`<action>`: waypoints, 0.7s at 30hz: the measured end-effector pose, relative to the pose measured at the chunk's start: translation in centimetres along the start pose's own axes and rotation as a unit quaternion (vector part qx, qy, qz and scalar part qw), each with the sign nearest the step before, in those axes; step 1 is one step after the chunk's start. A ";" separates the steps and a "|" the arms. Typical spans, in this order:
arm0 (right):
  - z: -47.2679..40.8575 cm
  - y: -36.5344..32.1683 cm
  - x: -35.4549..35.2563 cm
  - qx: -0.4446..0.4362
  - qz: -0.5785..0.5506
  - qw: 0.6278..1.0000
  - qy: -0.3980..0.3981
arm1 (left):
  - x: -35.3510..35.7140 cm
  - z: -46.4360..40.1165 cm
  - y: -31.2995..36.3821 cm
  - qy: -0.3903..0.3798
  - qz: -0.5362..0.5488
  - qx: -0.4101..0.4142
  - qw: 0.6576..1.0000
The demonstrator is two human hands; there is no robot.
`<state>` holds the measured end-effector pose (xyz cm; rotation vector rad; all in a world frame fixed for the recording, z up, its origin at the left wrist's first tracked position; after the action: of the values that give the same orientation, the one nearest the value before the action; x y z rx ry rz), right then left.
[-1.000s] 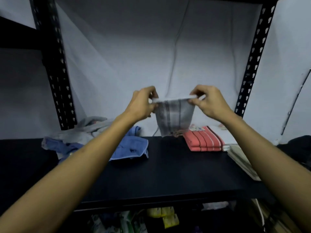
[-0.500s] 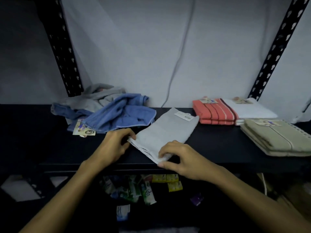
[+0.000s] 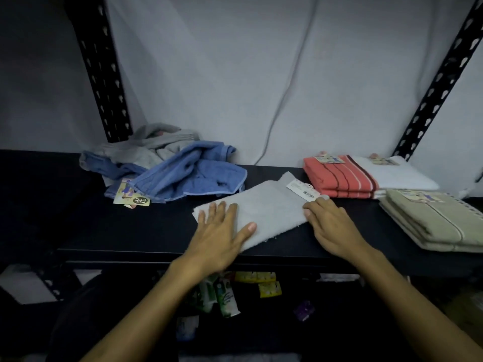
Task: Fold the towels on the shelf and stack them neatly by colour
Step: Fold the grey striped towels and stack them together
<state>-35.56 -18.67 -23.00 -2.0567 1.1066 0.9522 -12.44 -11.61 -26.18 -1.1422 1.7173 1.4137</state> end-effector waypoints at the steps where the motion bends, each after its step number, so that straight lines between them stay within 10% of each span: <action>1: 0.9 -0.3 -1.0 -0.006 0.004 1.000 0.005 | -0.3 -0.5 -0.6 -0.019 0.012 0.021 1.000; 6: 1.8 -1.8 -3.5 0.003 -0.057 0.998 -0.030 | -2.2 -3.0 -3.4 -0.129 0.086 0.038 0.987; 14: -0.5 0.7 -0.1 0.055 -0.044 0.997 -0.020 | -1.8 -3.3 8.7 0.021 0.098 0.122 0.987; 21: 2.4 3.7 -1.6 0.074 0.052 0.996 -0.011 | 7.2 -4.8 14.7 -0.055 -0.004 0.154 0.987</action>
<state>-40.10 -17.84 -23.70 -1.8826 1.2438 0.9119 -28.51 -17.22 -25.12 -0.8842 1.7737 1.1343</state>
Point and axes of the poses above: each hand's wrist, its own z-axis away from the middle knuckle, its own x-axis out of the palm, y = z × x, the point moved 10 cm from there along -z, towards the middle knuckle, and after that the axes turned 13 degrees about y, right-handed, at the moved point
